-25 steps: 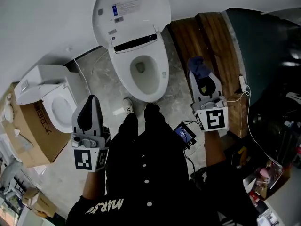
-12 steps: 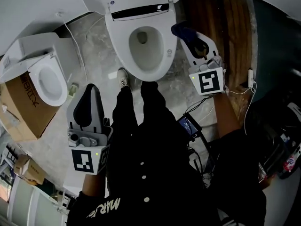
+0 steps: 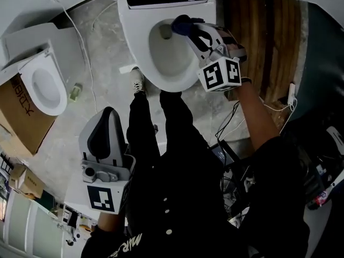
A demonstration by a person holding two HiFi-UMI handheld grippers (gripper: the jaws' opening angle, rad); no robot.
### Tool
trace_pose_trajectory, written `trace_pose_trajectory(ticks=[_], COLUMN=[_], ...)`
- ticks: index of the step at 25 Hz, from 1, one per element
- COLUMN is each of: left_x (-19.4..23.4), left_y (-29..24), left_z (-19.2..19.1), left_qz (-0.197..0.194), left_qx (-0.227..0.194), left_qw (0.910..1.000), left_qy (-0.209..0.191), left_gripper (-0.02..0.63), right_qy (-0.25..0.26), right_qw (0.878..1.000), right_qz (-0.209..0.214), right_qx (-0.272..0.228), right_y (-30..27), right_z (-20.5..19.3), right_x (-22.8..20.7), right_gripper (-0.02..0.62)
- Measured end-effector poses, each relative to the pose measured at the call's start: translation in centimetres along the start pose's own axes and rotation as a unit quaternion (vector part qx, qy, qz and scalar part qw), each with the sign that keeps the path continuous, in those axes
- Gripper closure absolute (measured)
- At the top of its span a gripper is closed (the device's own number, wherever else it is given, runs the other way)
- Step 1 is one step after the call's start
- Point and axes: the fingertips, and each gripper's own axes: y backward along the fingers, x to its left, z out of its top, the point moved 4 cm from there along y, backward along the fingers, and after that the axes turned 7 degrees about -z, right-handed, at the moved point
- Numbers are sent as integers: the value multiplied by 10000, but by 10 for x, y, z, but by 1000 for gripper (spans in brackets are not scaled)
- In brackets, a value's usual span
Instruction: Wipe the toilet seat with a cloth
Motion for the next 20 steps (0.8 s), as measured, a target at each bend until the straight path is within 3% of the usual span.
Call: trace_pose_trajectory(ticks=[4,7,12,20], left_x=[9,14,23,27], left_y=[-7,-8,-9,-12], left_z=[-21,-36,-57,-81], left_qz=[105,181,315,417], left_qx=[31,75,178,279], left_qw=[9998,9995,9986,9971], left_qy=[147,245,383,565], left_gripper=[595,595,595,595], right_qy=[934,1821,3332,4477], right_qw=[9953,9826,9418,8908], right_qz=[220,300,381,777], right_qx=[154,211,210,-81], right_y=[-39,-66,-107,-148], right_z=[-17,-28,-47,-76], right_x=[26,41,61,91], right_gripper=[509,509,509,509])
